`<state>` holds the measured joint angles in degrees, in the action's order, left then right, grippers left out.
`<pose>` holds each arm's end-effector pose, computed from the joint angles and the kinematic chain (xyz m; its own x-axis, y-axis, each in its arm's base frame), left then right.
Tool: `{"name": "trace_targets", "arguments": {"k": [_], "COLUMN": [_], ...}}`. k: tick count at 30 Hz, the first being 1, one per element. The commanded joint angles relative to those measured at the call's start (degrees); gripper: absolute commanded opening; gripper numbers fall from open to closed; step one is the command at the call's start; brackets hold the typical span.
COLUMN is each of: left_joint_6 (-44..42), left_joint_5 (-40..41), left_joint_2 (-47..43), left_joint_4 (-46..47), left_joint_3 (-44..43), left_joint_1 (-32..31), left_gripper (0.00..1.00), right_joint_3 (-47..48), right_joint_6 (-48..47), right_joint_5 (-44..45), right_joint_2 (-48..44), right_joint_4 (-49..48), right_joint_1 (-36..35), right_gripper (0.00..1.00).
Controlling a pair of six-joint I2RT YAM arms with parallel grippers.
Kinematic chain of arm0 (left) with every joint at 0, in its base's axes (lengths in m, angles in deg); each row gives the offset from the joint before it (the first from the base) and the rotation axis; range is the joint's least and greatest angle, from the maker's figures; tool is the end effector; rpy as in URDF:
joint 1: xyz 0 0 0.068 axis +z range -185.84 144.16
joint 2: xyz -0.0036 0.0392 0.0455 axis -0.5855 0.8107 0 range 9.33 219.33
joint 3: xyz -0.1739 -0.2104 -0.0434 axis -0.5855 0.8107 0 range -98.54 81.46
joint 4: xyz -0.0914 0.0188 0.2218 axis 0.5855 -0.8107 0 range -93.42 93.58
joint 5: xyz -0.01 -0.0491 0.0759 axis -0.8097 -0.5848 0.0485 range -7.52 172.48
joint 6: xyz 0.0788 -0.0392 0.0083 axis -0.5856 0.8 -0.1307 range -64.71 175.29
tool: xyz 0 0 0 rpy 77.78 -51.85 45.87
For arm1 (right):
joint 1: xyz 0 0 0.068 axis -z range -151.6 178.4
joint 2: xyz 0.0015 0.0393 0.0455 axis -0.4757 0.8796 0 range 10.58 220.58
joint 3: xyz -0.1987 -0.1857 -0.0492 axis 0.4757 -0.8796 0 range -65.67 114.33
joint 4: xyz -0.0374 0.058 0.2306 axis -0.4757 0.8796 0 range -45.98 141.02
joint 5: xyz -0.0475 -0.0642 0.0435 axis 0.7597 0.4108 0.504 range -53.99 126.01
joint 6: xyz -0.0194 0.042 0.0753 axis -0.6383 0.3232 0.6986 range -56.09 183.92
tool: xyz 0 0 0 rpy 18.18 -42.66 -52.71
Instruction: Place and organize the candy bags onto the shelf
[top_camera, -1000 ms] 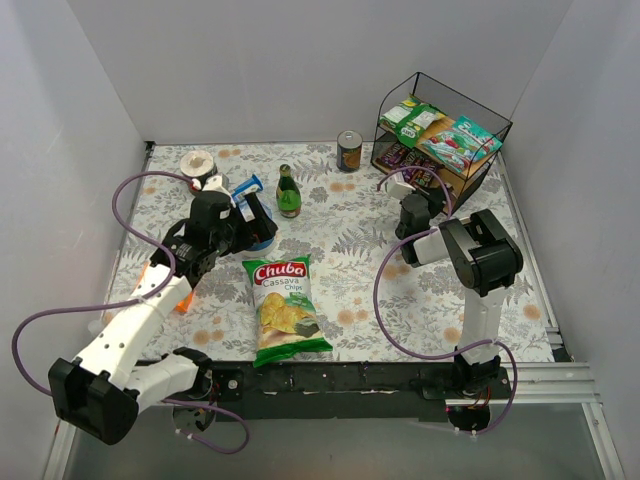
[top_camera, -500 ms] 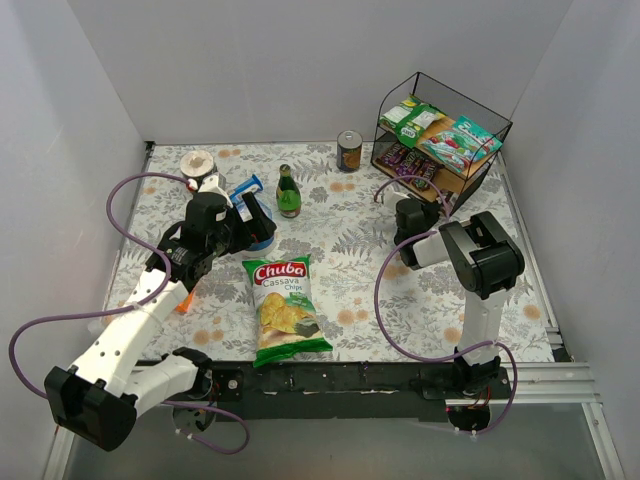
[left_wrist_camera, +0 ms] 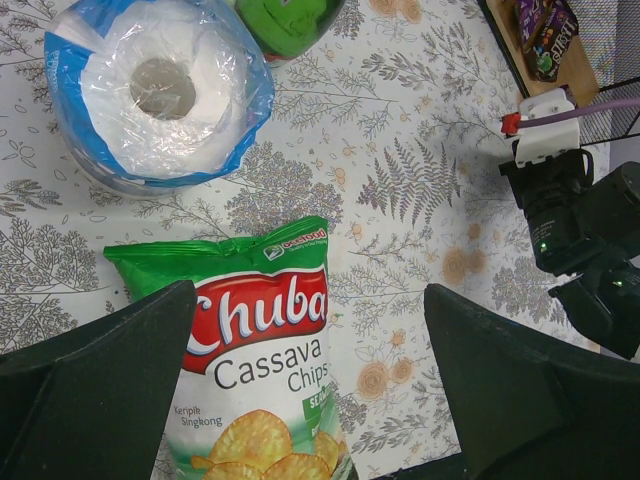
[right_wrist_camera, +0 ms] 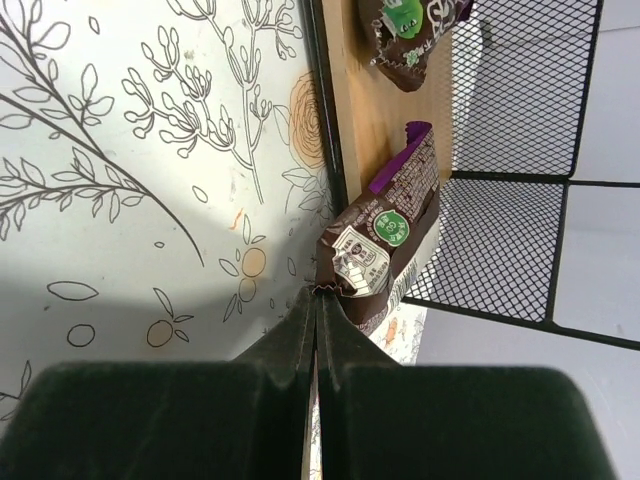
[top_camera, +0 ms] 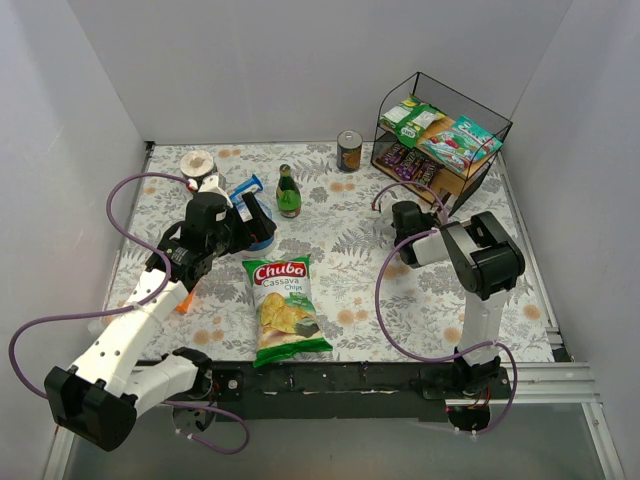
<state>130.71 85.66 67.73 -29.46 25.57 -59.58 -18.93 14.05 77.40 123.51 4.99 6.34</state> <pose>0.2113 -0.0882 0.3031 -0.4831 -0.8432 -0.2360 -0.4241 0.4612 -0.7794 0.3785 0.0973 0.1198 -0.4740 -0.8111 -0.3427 -0.1537 0.4594 -0.8748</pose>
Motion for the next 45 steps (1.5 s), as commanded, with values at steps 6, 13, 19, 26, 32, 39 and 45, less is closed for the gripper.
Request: {"name": "trace_targets", "arguments": {"k": [6,13,19,26,32,39,45], "left_joint_6": [-0.4,-0.7,-0.6,-0.4,-0.1,-0.4,0.7], "left_joint_5": [-0.1,0.5,0.9,1.0,0.8,0.7,1.0], "left_joint_2": [-0.2,1.0,2.5,3.8,4.5,5.5,5.9], "left_joint_4": [-0.4,-1.9,-2.6,-2.7,-2.4,-2.9,-3.4], "left_joint_3": [-0.8,-2.4,-4.2,-5.0,-5.1,-5.7,-6.0], "left_joint_1": [0.1,0.1,0.1,0.1,0.1,0.1,0.1], "left_gripper": [0.98,0.98,0.98,0.98,0.98,0.98,0.98], "right_joint_3": [6.4,13.2,16.2,15.8,16.0,20.8,21.9], "right_joint_6": [2.8,2.6,3.8,4.9,6.2,7.6,7.7], "right_joint_5": [-1.4,-4.0,-5.9,-7.4,-7.7,-8.3,-9.0], "right_joint_2": [-1.0,2.3,5.5,6.0,5.8,8.6,9.8], "right_joint_4": [2.3,5.2,6.8,7.4,7.5,9.8,9.6], "right_joint_1": [2.0,3.1,3.2,4.2,5.7,5.8,5.8], "right_gripper": [0.01,0.01,0.01,0.01,0.01,0.01,0.01]}}
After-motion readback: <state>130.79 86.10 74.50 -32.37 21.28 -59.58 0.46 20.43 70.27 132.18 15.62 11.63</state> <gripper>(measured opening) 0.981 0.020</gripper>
